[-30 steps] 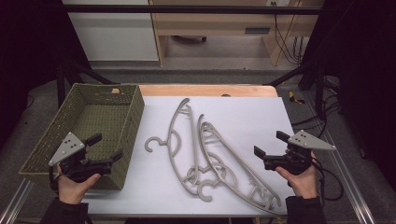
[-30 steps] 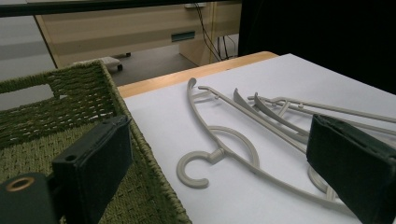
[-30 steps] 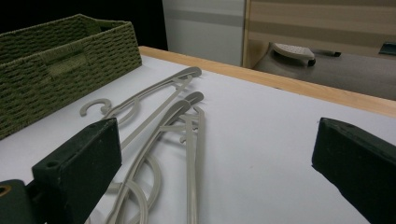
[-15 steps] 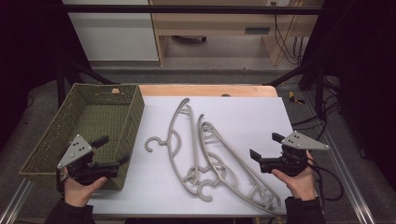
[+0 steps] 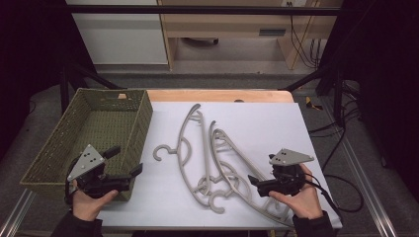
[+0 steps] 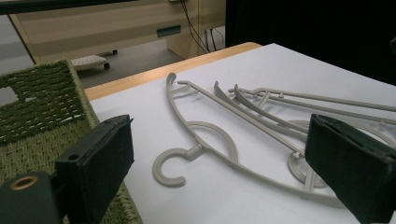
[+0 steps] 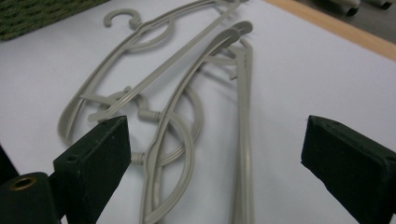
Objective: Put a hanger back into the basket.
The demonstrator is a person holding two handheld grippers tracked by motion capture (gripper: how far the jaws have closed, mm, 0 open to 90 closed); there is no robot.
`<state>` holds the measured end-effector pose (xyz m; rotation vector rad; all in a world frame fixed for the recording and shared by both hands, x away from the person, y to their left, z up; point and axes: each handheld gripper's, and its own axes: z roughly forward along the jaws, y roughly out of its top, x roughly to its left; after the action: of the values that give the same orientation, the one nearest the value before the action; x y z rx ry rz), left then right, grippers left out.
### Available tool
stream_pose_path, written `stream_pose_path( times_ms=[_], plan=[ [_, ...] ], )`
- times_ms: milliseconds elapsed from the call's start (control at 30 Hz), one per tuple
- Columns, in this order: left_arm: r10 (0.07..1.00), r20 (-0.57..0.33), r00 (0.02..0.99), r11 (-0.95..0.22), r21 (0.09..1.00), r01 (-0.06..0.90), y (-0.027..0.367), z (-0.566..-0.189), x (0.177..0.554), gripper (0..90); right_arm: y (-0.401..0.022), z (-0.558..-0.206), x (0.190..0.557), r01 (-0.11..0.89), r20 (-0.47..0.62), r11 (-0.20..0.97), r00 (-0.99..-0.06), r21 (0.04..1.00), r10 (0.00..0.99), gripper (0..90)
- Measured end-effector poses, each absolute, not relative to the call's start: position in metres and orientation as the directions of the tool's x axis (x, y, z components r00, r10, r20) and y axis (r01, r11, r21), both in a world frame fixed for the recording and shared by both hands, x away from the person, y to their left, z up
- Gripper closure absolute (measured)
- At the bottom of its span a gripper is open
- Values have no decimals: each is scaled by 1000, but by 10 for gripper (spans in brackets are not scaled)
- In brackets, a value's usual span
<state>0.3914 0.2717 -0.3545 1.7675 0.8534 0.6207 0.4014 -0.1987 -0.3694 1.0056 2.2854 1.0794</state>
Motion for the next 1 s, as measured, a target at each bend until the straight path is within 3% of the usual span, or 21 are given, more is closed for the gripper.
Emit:
stream_pose_path(
  times_ms=[333,733,1000],
  plan=[
    [783,19,621,-231,937,262,268,-358,391,75,-187,-398,387,497,-81,579,-710,646,700,185],
    [782,17,623,-229,937,263,267,-358,390,77,-181,-416,387,564,-31,622,-727,543,686,360],
    [779,21,627,-240,933,268,265,-360,391,77,-177,-432,385,602,-10,684,-747,412,664,469]
  ],
)
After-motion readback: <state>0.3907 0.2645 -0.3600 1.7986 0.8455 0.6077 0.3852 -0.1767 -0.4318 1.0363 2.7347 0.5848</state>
